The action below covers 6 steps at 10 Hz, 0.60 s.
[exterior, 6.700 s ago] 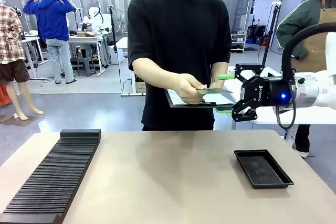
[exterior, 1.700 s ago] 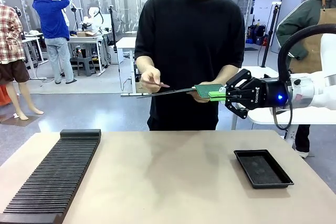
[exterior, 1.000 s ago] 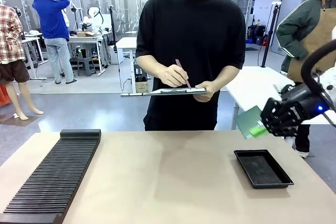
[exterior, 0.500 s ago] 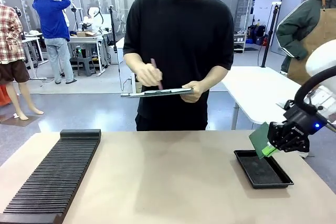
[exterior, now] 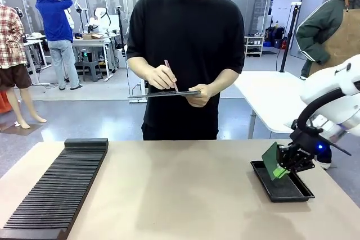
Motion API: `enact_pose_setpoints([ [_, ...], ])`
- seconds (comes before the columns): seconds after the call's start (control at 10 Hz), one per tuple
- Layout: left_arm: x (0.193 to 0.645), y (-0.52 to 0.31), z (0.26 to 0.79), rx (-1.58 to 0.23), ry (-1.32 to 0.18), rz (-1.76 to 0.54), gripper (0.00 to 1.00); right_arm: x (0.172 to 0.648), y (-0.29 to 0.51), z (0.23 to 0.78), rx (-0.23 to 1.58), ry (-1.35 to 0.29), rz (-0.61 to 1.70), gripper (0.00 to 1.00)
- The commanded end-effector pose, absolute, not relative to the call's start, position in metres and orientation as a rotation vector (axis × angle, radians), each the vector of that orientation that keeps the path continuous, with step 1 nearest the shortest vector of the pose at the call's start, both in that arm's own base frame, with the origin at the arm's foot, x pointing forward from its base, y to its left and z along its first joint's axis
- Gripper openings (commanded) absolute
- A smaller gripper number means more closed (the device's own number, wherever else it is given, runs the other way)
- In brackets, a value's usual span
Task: Inspect the PCB.
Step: Place the Blank PCB in the ESD tray.
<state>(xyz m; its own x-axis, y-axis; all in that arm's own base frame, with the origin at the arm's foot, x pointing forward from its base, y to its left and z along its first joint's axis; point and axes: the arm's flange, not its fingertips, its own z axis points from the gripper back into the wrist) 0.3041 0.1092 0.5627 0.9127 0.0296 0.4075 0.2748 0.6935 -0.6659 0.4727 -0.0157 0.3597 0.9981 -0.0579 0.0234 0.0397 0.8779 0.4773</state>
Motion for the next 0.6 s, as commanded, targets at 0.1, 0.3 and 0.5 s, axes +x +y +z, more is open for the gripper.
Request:
enact_pose_setpoints([
  [0.1,0.305,0.111,0.566,-0.785,-0.398,-0.143,1.0,0.492,-0.009,0.343,0.453,-0.005,-0.069,0.03],
  [0.3,0.305,0.111,0.566,-0.785,-0.398,-0.143,1.0,0.494,-0.007,0.33,0.457,0.017,-0.074,0.03],
  [0.5,0.305,0.111,0.566,-0.785,-0.398,-0.143,1.0,0.493,-0.006,0.324,0.458,0.033,-0.075,0.03],
])
